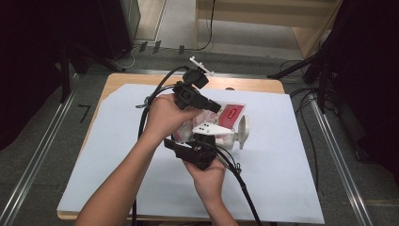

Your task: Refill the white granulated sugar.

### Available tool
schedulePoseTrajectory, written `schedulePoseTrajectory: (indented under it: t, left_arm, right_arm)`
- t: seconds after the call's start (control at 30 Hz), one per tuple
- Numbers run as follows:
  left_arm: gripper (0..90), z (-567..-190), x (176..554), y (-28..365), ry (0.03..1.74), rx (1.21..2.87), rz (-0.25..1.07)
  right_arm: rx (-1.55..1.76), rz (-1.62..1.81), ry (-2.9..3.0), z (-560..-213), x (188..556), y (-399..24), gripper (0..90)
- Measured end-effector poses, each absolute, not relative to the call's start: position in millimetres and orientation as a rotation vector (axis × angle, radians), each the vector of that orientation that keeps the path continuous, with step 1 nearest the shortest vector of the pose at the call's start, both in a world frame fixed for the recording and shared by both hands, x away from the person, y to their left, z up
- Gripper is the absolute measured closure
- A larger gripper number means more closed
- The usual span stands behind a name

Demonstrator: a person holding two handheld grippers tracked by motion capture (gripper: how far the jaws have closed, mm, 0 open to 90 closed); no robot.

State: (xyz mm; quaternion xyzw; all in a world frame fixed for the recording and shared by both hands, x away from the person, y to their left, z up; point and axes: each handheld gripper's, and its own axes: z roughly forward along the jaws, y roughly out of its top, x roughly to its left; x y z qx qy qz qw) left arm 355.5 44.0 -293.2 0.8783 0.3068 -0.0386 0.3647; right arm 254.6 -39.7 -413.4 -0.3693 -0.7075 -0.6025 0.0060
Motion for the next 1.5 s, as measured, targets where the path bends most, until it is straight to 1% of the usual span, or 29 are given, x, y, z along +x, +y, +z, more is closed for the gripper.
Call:
schedulePoseTrajectory:
  t: [0.7,1.27,1.5]
  left_arm:
    - [87.9,-287,353,46,0.799,2.265,-0.036]
    - [87.9,-287,356,53,0.799,2.241,-0.036]
    - [87.8,-284,351,56,0.794,2.256,-0.045]
  right_arm:
    - [-1.119,-1.893,-2.19,-410,261,-37,60.1]
    - [-1.11,-1.886,-2.218,-411,265,-31,59.2]
    - [-1.09,-1.889,-2.229,-408,260,-29,59.1]
